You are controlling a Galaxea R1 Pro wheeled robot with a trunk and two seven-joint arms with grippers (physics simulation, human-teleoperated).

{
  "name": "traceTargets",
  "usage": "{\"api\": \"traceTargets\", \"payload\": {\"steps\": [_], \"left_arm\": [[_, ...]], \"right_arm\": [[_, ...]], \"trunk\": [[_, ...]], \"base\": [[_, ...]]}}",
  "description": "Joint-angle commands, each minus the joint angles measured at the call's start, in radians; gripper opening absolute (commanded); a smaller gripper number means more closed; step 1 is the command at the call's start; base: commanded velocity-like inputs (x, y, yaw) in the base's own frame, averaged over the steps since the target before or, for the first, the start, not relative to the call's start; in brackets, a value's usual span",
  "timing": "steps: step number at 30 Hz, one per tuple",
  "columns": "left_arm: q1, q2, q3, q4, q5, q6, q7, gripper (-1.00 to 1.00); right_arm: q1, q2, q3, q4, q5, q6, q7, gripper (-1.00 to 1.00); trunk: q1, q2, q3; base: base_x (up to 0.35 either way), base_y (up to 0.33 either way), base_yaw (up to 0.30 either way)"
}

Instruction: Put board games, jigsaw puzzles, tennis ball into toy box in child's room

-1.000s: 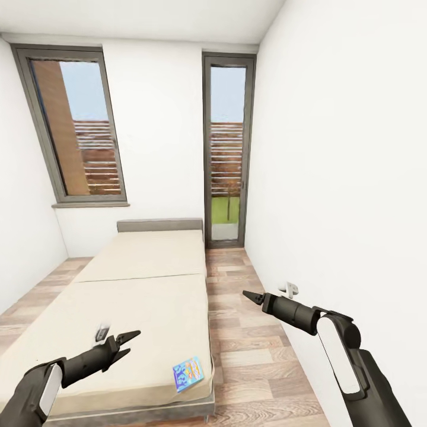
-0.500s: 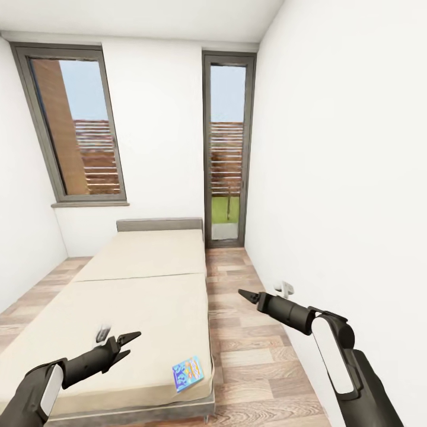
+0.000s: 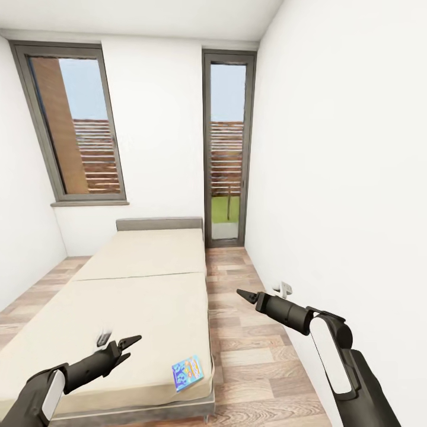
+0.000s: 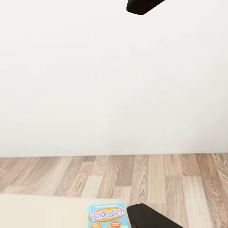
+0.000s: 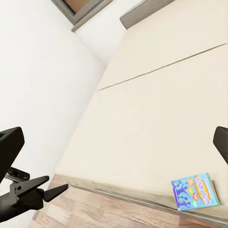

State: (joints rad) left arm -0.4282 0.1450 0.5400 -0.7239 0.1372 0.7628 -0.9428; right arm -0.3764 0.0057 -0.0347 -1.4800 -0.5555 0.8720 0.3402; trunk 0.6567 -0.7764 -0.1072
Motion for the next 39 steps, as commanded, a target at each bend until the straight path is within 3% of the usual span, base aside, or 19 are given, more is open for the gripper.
{"api": "traceTargets", "payload": {"steps": [1, 39], "left_arm": [[-0.001, 0.000, 0.002, 0.001, 0.002, 0.004, -0.002, 1.00], [-0.001, -0.001, 0.001, 0.017, 0.004, -0.002, -0.009, 1.00]], "right_arm": [[-0.001, 0.001, -0.002, 0.000, 0.003, 0.005, 0.006, 1.00], [-0.001, 0.001, -0.003, 0.003, 0.003, 0.017, 0.007, 1.00]], "trunk": [[0.004, -0.009, -0.005], [0.150, -0.275, -0.124]], "base": [[0.000, 0.000, 0.000], [0.000, 0.000, 0.000]]}}
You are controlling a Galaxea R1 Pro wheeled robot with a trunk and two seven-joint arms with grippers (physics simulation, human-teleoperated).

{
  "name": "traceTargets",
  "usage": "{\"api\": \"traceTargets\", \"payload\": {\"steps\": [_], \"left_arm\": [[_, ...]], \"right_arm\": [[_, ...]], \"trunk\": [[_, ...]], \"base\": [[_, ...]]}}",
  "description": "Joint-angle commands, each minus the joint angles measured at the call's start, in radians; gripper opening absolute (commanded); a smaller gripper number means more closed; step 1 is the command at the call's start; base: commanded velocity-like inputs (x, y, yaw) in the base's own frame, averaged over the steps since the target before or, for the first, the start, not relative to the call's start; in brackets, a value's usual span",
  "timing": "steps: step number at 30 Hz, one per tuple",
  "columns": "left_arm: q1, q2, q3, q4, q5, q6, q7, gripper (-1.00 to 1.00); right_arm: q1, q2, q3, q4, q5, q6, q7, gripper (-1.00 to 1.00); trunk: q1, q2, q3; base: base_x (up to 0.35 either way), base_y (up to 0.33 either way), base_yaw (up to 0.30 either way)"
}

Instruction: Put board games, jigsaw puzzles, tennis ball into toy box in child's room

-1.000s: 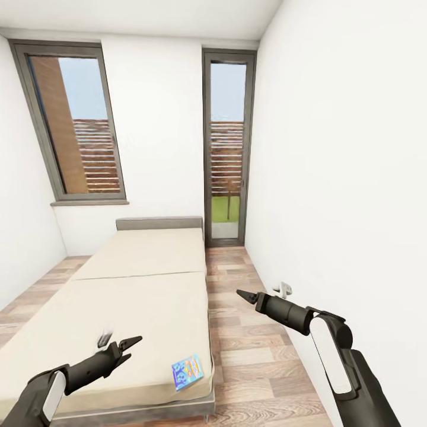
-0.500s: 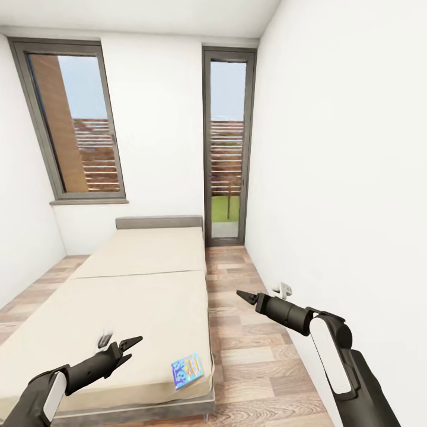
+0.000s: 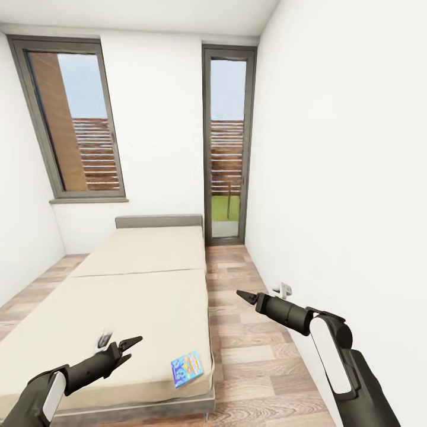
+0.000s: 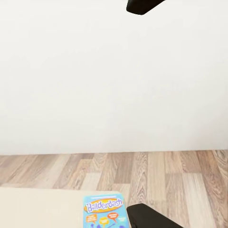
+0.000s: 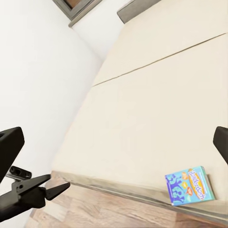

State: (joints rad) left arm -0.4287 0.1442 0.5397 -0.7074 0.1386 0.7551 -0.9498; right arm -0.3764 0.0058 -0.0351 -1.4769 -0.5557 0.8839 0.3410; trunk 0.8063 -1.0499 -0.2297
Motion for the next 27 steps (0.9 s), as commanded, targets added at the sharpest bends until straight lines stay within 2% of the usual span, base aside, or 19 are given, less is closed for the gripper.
{"api": "traceTargets", "payload": {"steps": [1, 14, 16, 19, 22, 27], "left_arm": [[-0.001, 0.001, 0.002, 0.000, 0.002, 0.006, -0.003, 1.00], [-0.001, -0.004, 0.002, 0.000, 0.001, 0.006, -0.001, 1.00], [-0.001, -0.014, 0.000, 0.001, 0.000, 0.006, 0.002, 1.00], [-0.001, -0.062, -0.002, 0.005, -0.004, 0.006, 0.006, 1.00], [-0.001, -0.089, -0.002, 0.038, -0.006, 0.005, 0.027, 1.00], [-0.001, -0.110, -0.002, 0.094, -0.005, 0.005, 0.072, 1.00]], "right_arm": [[-0.001, 0.001, -0.003, 0.000, 0.004, 0.005, 0.006, 1.00], [-0.001, 0.002, -0.002, 0.000, 0.002, 0.004, 0.002, 1.00], [-0.001, 0.002, -0.002, 0.001, 0.001, 0.004, -0.002, 1.00], [-0.001, 0.002, -0.003, 0.001, 0.001, 0.004, -0.007, 1.00], [-0.001, 0.002, -0.003, 0.001, 0.000, 0.004, -0.008, 1.00], [-0.001, 0.001, -0.006, 0.001, -0.004, 0.005, -0.008, 1.00]], "trunk": [[0.004, -0.008, -0.005], [0.054, -0.099, -0.045], [0.062, -0.113, -0.052], [0.073, -0.134, -0.061], [0.085, -0.155, -0.070], [0.104, -0.190, -0.086]], "base": [[0.000, 0.000, 0.000], [0.000, 0.000, 0.000], [0.000, 0.000, 0.000], [0.000, 0.000, 0.000], [0.000, 0.000, 0.000], [0.000, 0.000, 0.000]]}}
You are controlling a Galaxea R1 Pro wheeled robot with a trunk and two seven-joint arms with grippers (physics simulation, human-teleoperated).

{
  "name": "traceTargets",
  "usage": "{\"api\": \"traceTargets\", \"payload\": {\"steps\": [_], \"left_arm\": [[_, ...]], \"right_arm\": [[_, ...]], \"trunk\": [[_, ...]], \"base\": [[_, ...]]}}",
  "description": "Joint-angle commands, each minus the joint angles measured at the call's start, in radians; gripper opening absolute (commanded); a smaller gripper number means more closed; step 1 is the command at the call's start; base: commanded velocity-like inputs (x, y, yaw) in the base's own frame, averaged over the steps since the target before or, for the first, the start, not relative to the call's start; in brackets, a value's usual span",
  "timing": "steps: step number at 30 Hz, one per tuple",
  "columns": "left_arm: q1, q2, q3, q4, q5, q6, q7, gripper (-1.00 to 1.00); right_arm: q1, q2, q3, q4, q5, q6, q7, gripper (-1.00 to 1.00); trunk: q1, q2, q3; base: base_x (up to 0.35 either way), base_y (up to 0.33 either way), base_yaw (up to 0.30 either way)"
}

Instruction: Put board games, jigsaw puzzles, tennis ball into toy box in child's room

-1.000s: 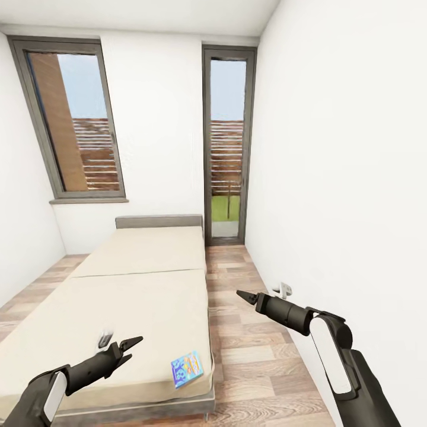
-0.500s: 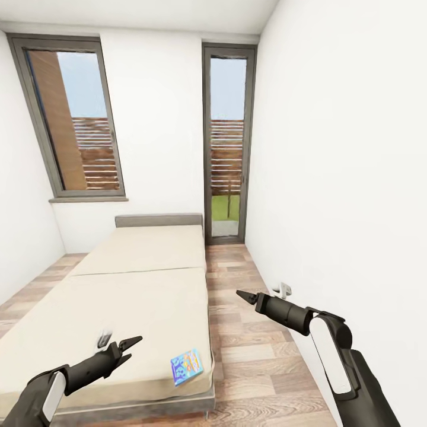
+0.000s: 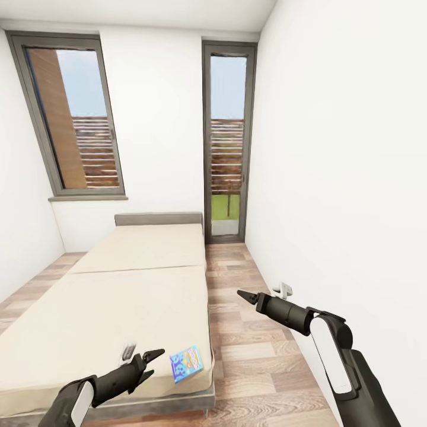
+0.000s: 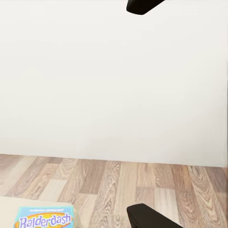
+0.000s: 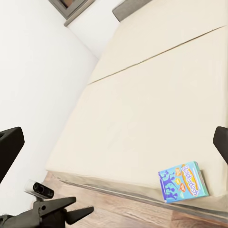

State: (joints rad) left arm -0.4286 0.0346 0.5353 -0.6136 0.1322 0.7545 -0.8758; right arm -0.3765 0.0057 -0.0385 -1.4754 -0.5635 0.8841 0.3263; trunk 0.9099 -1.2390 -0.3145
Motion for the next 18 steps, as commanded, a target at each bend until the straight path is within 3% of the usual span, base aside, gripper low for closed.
{"api": "traceTargets", "payload": {"steps": [1, 14, 18], "left_arm": [[-0.001, -0.003, 0.003, 0.006, 0.002, 0.006, 0.003, 1.00], [-0.001, 0.005, 0.008, 0.015, 0.009, 0.017, 0.011, 1.00], [-0.006, 0.036, 0.012, 0.016, 0.011, 0.019, 0.006, 1.00]], "right_arm": [[-0.001, 0.001, -0.002, 0.000, 0.004, 0.005, 0.007, 1.00], [-0.001, 0.002, 0.000, 0.001, 0.009, 0.004, -0.007, 1.00], [-0.001, 0.002, 0.000, 0.001, 0.005, 0.004, -0.034, 1.00]], "trunk": [[0.004, -0.008, -0.004], [0.054, -0.099, -0.045], [0.069, -0.127, -0.058]], "base": [[0.000, 0.000, 0.000], [0.000, 0.000, 0.000], [0.000, 0.000, 0.000]]}}
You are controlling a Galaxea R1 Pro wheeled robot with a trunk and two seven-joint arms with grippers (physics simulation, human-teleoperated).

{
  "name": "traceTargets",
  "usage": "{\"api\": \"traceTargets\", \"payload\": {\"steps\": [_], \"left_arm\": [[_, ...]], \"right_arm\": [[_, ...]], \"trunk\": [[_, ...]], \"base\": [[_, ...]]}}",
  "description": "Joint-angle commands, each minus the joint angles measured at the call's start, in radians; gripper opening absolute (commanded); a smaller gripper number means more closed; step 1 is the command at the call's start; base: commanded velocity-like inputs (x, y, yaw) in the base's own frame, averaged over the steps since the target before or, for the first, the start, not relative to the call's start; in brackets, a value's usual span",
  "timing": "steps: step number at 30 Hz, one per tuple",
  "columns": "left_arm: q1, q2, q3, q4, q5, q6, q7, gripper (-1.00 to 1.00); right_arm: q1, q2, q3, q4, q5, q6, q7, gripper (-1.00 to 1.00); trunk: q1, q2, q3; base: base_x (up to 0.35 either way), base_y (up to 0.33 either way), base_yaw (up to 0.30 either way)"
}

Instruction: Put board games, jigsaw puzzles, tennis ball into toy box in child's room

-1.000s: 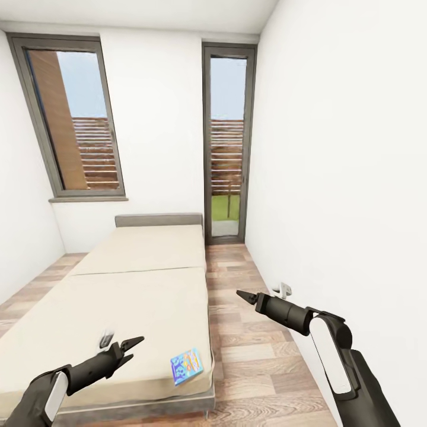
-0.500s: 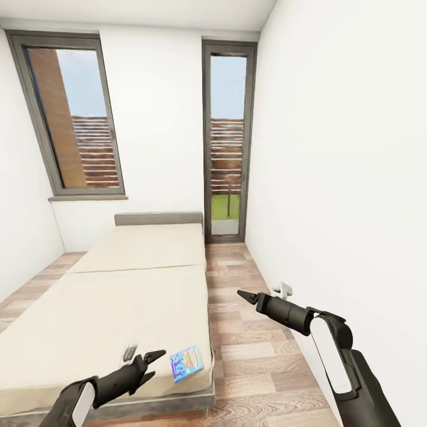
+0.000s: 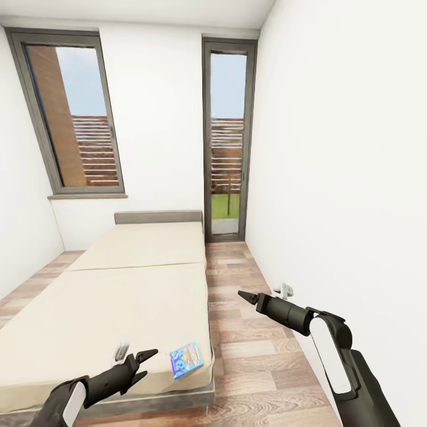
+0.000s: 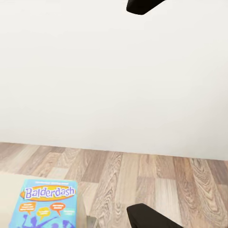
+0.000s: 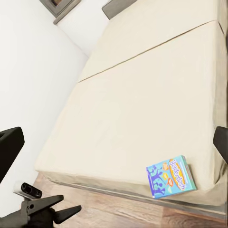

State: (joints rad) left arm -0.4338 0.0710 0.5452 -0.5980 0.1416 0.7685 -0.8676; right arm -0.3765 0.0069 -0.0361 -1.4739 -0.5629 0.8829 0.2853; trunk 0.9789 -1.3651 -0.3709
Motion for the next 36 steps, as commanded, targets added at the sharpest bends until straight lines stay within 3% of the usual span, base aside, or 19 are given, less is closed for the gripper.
{"api": "traceTargets", "payload": {"steps": [1, 6, 26, 32, 36], "left_arm": [[-0.002, 0.011, 0.004, 0.001, 0.002, 0.006, -0.003, 1.00], [-0.004, 0.026, 0.005, 0.001, 0.002, 0.006, -0.003, 1.00], [-0.020, 0.022, 0.003, 0.001, 0.006, 0.010, -0.005, 1.00], [-0.057, -0.004, 0.003, 0.009, 0.011, 0.009, 0.003, 1.00], [-0.062, -0.014, 0.002, 0.011, 0.012, 0.008, 0.005, 1.00]], "right_arm": [[-0.001, 0.001, -0.002, 0.000, 0.003, 0.005, 0.001, 1.00], [-0.001, 0.000, -0.003, -0.001, 0.000, 0.007, -0.006, 1.00], [-0.001, 0.000, -0.001, -0.008, -0.004, 0.007, -0.001, 1.00], [-0.001, 0.004, -0.001, -0.007, -0.004, 0.002, 0.000, 1.00], [-0.001, 0.033, -0.003, -0.004, -0.004, -0.001, 0.000, 1.00]], "trunk": [[0.004, -0.008, -0.004], [0.023, -0.043, -0.020], [0.100, -0.183, -0.083], [0.123, -0.225, -0.102], [0.138, -0.253, -0.114]], "base": [[0.000, 0.000, 0.000], [0.000, 0.000, 0.000], [0.000, 0.000, 0.000], [0.000, 0.000, 0.000], [0.000, 0.000, 0.000]]}}
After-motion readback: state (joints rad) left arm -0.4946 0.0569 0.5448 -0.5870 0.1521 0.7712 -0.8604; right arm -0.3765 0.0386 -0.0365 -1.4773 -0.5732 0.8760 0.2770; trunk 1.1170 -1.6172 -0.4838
